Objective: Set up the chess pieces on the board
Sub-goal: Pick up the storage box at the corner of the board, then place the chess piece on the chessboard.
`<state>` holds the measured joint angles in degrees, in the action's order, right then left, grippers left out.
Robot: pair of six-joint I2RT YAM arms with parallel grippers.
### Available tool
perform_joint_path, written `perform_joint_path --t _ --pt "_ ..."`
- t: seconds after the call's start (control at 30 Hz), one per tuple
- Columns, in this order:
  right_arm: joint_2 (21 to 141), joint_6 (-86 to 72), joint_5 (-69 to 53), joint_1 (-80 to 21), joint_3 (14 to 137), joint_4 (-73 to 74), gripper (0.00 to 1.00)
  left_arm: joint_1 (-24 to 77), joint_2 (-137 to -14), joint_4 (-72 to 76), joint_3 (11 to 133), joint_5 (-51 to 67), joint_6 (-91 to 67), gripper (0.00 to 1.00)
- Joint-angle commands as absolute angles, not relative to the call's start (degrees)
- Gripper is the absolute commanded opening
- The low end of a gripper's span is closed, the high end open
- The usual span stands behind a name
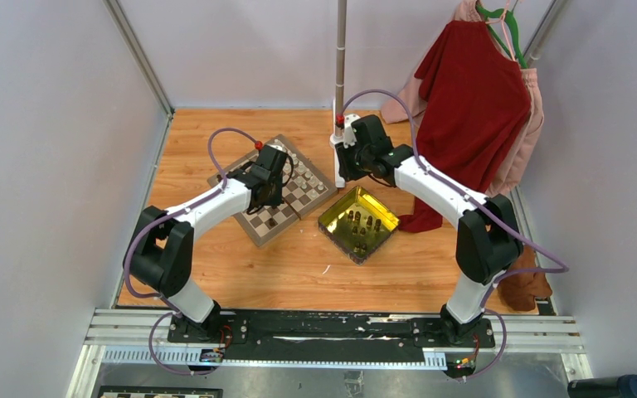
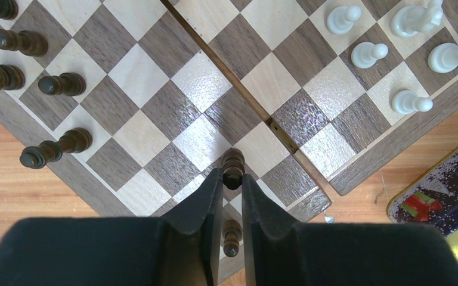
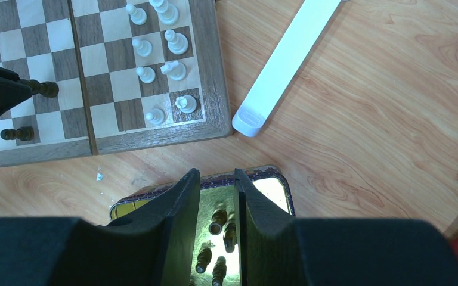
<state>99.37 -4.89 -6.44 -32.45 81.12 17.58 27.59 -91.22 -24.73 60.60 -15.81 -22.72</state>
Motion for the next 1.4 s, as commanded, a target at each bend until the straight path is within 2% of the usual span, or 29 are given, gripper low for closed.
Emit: perform_joint_path --t 0.0,0.3,0.8,1.07,1.37 --pt "97.14 -5.27 -6.36 -31.51 80.14 17.71 0.32 28.21 -89.15 -24.25 60.26 -16.31 -22.67 0.16" --pt "96.68 -5.53 -6.46 -31.55 79.8 17.51 0.32 28.21 -87.02 -25.31 59.97 -17.55 -23.03 0.0" --pt "95.9 -5.71 -6.77 -31.54 79.99 17.51 0.32 26.51 -83.91 -31.9 66.3 -27.2 -24.8 0.0" --pt "95.19 -5.77 -7.01 -31.6 79.45 17.05 0.32 17.54 -83.52 -32.71 66.89 -23.32 -27.47 0.0" --pt "95.27 -5.91 -7.29 -31.79 79.24 16.89 0.32 11.89 -82.32 -31.56 65.45 -21.34 -27.58 0.0"
